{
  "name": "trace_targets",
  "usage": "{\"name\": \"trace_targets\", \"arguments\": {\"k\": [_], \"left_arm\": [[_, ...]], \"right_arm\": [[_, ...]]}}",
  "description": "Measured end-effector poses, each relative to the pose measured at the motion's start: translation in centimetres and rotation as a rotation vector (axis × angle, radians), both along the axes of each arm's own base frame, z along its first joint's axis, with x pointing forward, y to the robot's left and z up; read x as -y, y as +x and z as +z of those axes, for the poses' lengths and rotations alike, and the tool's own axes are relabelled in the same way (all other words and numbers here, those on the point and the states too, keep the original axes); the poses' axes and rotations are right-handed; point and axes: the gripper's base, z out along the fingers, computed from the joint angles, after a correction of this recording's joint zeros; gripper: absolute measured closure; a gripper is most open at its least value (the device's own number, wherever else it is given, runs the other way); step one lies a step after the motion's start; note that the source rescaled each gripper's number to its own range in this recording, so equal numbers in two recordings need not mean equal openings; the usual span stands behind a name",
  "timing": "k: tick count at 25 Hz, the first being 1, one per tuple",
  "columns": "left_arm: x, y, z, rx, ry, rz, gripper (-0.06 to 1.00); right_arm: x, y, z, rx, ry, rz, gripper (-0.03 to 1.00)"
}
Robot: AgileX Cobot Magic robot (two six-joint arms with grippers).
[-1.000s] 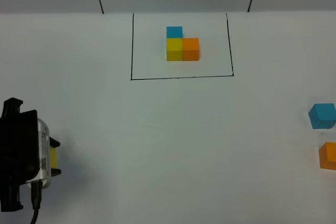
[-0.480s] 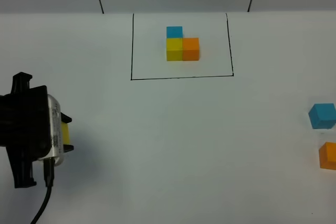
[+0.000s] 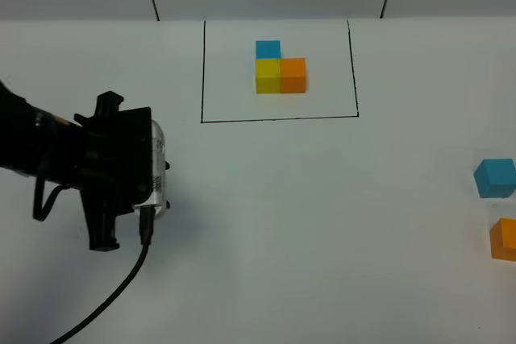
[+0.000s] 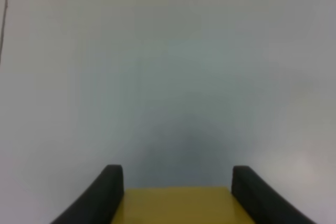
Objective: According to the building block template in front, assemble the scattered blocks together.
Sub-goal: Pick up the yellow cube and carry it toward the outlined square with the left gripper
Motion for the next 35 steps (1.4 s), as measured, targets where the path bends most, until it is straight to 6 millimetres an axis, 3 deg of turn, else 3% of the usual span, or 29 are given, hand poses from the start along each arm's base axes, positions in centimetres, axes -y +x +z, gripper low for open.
{"name": "trace_targets", "arguments": {"k": [8, 14, 27, 35], "left_arm": [[3.8, 3.2, -2.1, -0.034, 0.016, -0.078, 0.4], [6.1, 5.1, -4.7, -0.086, 0.025, -0.105, 0.4], [7.5, 7.2, -8.6, -0.127, 0.051, -0.099, 0.4], [7.5, 7.9, -9.3, -0.067, 0.066, -0.103, 0.4]], "right_arm": [[0.0, 0.0, 0.0, 0.0, 0.0, 0.0, 0.97], [0.0, 0.0, 0.0, 0.0, 0.0, 0.0, 0.97], [0.0, 0.0, 0.0, 0.0, 0.0, 0.0, 0.97], [0.0, 0.0, 0.0, 0.0, 0.0, 0.0, 0.97]]}}
